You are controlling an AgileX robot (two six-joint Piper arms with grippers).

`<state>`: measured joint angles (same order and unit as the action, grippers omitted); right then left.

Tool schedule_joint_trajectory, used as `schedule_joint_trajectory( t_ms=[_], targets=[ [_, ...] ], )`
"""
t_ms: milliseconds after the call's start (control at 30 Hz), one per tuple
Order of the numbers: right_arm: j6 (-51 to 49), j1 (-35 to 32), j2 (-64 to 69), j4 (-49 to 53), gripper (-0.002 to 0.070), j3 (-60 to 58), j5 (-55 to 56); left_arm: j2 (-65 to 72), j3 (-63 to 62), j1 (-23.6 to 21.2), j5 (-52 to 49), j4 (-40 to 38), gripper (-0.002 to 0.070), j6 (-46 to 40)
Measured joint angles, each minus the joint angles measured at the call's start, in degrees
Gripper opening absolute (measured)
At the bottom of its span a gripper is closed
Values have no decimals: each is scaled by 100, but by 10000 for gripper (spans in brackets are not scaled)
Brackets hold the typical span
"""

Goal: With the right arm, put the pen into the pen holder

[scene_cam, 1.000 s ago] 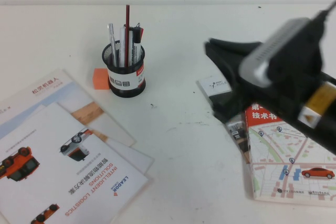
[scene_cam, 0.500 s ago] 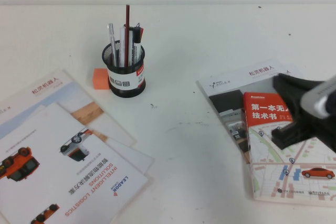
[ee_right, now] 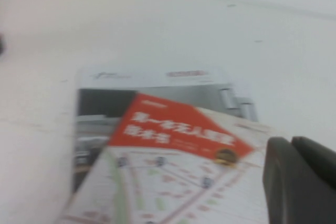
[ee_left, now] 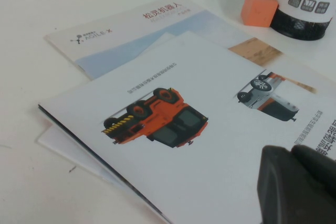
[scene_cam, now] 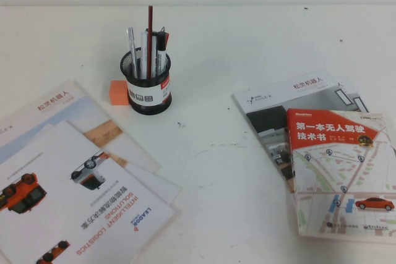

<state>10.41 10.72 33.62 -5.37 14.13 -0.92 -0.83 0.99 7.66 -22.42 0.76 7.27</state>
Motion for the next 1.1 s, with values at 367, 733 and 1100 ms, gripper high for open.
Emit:
schedule_joint_trajectory(
  t_ms=[367,733,1100],
  targets=[
    [9,-1416,-1896,-200,-19,-1418,-275,0,0,0,0,0,-2,0],
    [9,-1460,-2652,-610,-19,-1553,-982,0,0,0,0,0,-3,0],
    [-480,-1447,-3410,-610,-19,-1565,-1918,0,0,0,0,0,-2,0]
  ],
)
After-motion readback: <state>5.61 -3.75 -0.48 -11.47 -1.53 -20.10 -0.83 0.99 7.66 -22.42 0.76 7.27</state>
